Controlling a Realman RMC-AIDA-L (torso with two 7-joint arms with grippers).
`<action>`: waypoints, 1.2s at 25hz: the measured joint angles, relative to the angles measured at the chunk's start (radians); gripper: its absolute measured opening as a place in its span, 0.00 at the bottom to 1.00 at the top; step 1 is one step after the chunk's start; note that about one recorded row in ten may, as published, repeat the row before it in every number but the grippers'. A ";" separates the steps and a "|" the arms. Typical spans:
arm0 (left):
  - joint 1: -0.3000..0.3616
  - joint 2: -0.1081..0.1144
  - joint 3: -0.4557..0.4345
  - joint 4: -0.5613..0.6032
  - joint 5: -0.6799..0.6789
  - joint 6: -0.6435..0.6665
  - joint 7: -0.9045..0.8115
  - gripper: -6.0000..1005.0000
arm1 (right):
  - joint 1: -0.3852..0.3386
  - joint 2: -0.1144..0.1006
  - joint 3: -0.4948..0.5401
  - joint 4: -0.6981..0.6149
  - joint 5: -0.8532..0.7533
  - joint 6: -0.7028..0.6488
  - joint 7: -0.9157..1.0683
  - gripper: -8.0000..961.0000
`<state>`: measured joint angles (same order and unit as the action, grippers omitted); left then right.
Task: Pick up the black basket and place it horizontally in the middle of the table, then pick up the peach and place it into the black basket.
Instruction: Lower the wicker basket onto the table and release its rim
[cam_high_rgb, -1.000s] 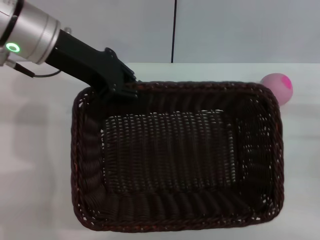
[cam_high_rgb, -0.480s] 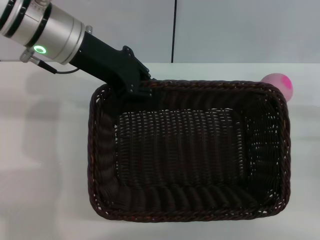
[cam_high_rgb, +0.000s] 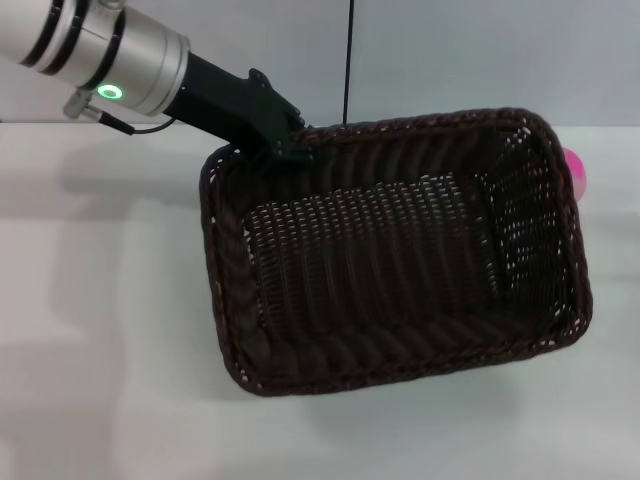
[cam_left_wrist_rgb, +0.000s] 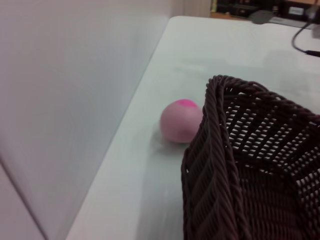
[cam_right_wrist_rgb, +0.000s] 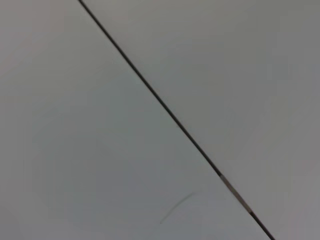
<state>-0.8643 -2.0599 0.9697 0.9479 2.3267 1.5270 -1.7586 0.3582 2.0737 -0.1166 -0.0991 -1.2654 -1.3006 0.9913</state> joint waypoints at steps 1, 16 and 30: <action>0.002 -0.001 0.010 0.000 -0.001 -0.016 -0.005 0.19 | 0.000 0.000 0.000 -0.001 0.000 0.006 0.006 0.47; 0.006 -0.007 0.130 -0.018 -0.132 -0.059 0.062 0.73 | 0.006 -0.002 0.021 -0.005 0.000 0.029 0.015 0.46; 0.027 -0.007 0.143 -0.036 -0.257 -0.074 0.145 0.81 | 0.013 -0.003 0.025 -0.006 0.001 0.041 0.015 0.45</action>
<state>-0.8373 -2.0666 1.1126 0.9117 2.0697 1.4527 -1.6135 0.3713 2.0708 -0.0920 -0.1055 -1.2639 -1.2592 1.0063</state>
